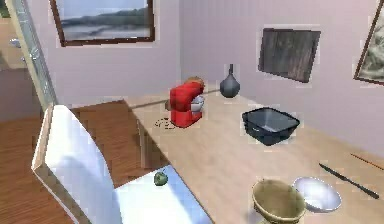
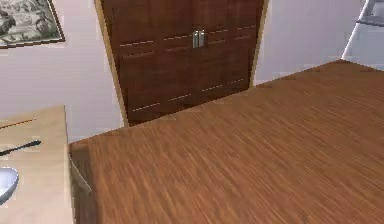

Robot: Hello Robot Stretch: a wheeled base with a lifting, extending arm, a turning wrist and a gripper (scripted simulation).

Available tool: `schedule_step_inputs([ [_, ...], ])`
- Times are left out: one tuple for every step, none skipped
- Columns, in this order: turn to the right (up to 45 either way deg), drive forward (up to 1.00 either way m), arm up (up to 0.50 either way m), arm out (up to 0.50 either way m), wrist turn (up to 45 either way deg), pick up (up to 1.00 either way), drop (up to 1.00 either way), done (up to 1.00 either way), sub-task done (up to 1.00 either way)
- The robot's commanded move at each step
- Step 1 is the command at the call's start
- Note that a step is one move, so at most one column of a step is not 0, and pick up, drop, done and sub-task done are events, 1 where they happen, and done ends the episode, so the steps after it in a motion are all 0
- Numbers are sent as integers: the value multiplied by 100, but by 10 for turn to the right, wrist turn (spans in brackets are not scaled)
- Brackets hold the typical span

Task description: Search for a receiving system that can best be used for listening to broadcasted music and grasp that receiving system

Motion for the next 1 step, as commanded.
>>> schedule_step_inputs([
  [-450, 0, 0, 0, 0, 0, 0, 0, 0],
])
